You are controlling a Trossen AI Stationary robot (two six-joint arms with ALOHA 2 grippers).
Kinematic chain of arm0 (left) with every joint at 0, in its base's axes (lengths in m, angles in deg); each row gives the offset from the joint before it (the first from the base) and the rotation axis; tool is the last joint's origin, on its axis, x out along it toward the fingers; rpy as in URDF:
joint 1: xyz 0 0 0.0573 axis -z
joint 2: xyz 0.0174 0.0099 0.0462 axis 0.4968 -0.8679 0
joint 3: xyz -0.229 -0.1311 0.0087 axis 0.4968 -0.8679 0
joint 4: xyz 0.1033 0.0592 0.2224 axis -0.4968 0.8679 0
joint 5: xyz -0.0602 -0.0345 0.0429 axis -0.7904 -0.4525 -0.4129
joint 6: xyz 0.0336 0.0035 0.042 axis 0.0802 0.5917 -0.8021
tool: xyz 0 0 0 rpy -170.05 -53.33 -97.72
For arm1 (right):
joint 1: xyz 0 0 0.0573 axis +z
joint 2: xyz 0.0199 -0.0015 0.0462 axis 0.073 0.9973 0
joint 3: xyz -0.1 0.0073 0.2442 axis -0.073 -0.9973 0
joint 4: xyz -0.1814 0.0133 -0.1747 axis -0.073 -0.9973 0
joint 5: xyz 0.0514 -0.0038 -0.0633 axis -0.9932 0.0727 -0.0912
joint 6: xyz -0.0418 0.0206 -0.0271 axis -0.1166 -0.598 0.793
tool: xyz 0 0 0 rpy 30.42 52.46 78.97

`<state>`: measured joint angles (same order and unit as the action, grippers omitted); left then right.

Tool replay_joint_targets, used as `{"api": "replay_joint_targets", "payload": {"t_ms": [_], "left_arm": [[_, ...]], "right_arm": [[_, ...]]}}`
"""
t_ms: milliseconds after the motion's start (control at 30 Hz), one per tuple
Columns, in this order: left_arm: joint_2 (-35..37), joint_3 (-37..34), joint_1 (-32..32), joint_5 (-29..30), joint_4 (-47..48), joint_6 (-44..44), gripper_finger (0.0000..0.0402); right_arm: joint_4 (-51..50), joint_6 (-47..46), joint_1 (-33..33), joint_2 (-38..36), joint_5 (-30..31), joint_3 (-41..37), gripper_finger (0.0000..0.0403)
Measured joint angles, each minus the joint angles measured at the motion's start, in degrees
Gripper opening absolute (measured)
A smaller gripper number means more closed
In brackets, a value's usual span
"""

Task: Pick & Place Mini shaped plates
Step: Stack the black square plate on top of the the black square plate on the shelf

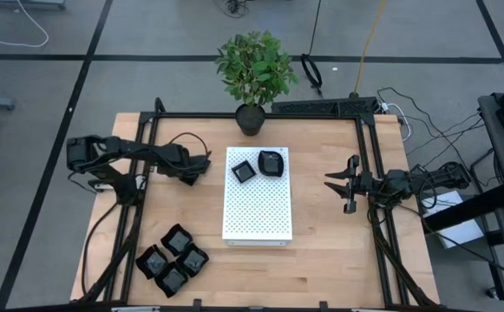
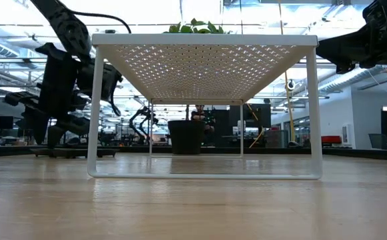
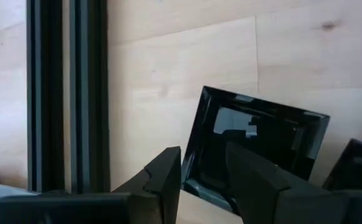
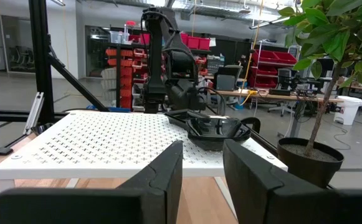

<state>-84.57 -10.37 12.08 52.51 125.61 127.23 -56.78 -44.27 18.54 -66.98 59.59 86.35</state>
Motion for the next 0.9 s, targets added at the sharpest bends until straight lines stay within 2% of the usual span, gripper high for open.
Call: {"api": "replay_joint_targets", "payload": {"t_ms": [333, 700, 900], "left_arm": [[-0.7, 0.1, -0.3, -3.1, -12.0, -5.9, 0.0131], [0.4, 0.0, -0.3, -4.0, -21.7, -13.3, 0.0131], [1.7, 0.0, -2.5, -8.8, -21.9, -16.7, 0.0131]], "right_arm": [[0.0, 0.0, 0.0, 0.0, 0.0, 0.0, 0.0102], [0.0, 0.0, 0.0, 0.0, 0.0, 0.0, 0.0102], [0.0, 0.0, 0.0, 0.0, 0.0, 0.0, 0.0102]]}}
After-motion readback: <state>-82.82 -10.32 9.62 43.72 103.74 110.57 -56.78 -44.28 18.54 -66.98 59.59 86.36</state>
